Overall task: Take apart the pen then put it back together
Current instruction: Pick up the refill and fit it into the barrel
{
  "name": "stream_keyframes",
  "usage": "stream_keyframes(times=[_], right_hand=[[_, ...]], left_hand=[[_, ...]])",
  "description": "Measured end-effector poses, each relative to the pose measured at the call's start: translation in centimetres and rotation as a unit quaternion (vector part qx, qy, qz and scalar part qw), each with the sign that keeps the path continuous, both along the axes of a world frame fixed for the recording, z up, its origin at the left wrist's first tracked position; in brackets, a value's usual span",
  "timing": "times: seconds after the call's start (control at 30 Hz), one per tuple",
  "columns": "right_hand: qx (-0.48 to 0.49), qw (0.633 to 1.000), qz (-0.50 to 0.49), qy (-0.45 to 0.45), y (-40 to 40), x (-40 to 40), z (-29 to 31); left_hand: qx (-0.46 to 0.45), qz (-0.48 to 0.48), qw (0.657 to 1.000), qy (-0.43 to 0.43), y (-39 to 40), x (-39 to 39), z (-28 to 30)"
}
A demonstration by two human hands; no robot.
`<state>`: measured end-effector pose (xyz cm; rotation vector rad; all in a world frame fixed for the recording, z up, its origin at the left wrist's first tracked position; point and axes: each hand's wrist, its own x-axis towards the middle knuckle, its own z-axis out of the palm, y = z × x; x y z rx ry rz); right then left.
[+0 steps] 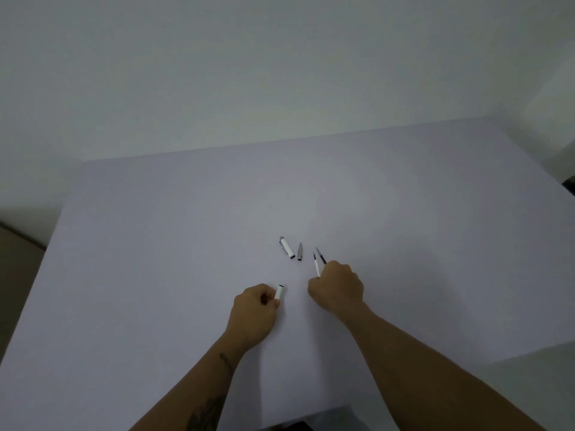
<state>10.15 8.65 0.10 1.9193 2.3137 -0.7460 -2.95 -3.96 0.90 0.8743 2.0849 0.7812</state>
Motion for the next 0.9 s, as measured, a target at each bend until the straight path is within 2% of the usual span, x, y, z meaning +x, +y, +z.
stream_keyframes(times=[0.07,0.17,0.23,0.6,0.73,0.8,0.9], right_hand=[[-0.016,0.996,-0.031,0.081,0.0,-0.7,0.9],[-0.077,0.970,-0.053,0.226,-0.1,-1.9,2.8],[-0.104,0.954,-0.048,0.276,0.0,-2.6,3.8],[-0.122,0.956,-0.014,0.267,-0.8,-2.8,4.7],[-0.166,0.951,0.036,0.258,-1.4,-2.6,4.6],[-0.169,0.945,0.021,0.279,-1.4,-2.5,4.7],[-0.171,0.925,-0.056,0.334,-1.1,-2.7,5.0]], left_hand=[[0.004,-0.002,1.000,0.008,0.0,-0.1,0.0],[0.010,-0.001,1.000,0.008,0.0,-0.1,0.1],[0.012,-0.002,1.000,0.004,0.0,0.0,0.1],[0.047,0.004,0.999,-0.003,-0.7,0.0,0.6],[0.070,-0.006,0.998,0.003,-0.7,0.1,1.1],[0.079,-0.006,0.997,0.003,-0.7,0.0,1.3],[0.080,-0.002,0.997,-0.001,-0.6,-0.1,1.6]])
